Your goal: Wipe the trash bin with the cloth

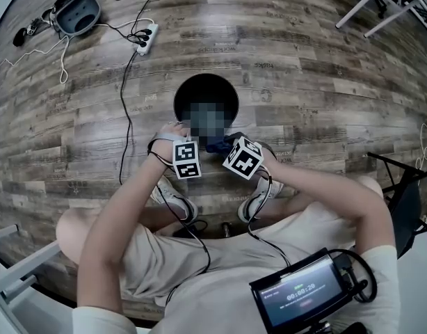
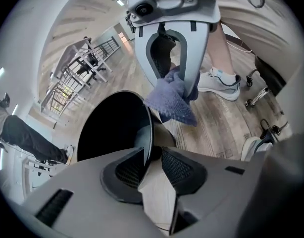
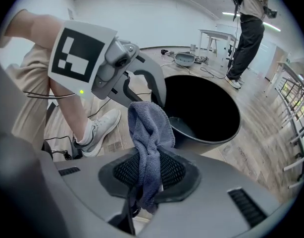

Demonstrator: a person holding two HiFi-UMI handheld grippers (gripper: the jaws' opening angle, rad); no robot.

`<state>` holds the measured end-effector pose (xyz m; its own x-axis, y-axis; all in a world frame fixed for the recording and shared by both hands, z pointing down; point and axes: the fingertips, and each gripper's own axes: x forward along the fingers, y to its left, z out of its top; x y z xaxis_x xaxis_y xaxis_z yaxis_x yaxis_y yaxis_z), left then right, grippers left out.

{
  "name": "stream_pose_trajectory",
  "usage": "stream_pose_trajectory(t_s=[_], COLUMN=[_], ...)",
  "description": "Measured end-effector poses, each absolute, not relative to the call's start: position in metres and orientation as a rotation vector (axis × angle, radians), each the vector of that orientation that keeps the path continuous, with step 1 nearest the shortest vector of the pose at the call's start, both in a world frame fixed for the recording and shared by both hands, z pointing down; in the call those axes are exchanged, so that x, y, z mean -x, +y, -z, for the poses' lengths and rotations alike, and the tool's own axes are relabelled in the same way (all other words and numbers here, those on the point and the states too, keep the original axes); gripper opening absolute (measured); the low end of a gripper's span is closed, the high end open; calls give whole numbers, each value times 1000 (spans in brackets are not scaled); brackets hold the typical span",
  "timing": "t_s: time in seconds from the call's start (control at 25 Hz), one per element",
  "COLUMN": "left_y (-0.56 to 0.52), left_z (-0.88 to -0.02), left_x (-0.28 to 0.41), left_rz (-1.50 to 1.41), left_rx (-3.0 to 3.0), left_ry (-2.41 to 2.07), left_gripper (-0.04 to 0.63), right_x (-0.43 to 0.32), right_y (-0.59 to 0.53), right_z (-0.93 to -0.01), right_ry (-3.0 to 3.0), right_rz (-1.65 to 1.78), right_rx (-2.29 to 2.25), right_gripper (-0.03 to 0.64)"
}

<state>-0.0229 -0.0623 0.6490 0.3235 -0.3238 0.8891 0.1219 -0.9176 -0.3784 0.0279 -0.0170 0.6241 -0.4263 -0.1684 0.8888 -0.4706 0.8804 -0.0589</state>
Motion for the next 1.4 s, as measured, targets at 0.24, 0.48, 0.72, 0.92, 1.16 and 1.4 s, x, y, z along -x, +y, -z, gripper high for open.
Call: stream_pose_trajectory(t_s=[0.24, 0.48, 0.72, 0.92, 1.16, 1.4], left_y=[-60, -54, -54, -55, -55, -55], left_z=[-649, -646, -644, -643, -643, -643], left_x=[20, 15, 11, 8, 8, 7], left_rz=[1610, 1565, 1557, 1558, 1553, 1550], left_rx=[2265, 2331, 2344, 2348, 2354, 2364], left_ry=[183, 195, 169, 159, 149, 135], left_gripper=[123, 115, 109, 106, 103, 100], right_x=[-31, -27, -33, -38, -38, -39], right_y=[-30, -46, -50, -56, -55, -55], right_z=[-645, -663, -685, -714, -757, -794], right_ry=[-1983, -1986, -1965, -1944, -1910, -1868], right_rz=[-361, -541, -639, -635, -660, -650], right_rx=[-521, -641, -698, -750, -777, -799], right_gripper=[80, 80, 80, 80, 80, 80])
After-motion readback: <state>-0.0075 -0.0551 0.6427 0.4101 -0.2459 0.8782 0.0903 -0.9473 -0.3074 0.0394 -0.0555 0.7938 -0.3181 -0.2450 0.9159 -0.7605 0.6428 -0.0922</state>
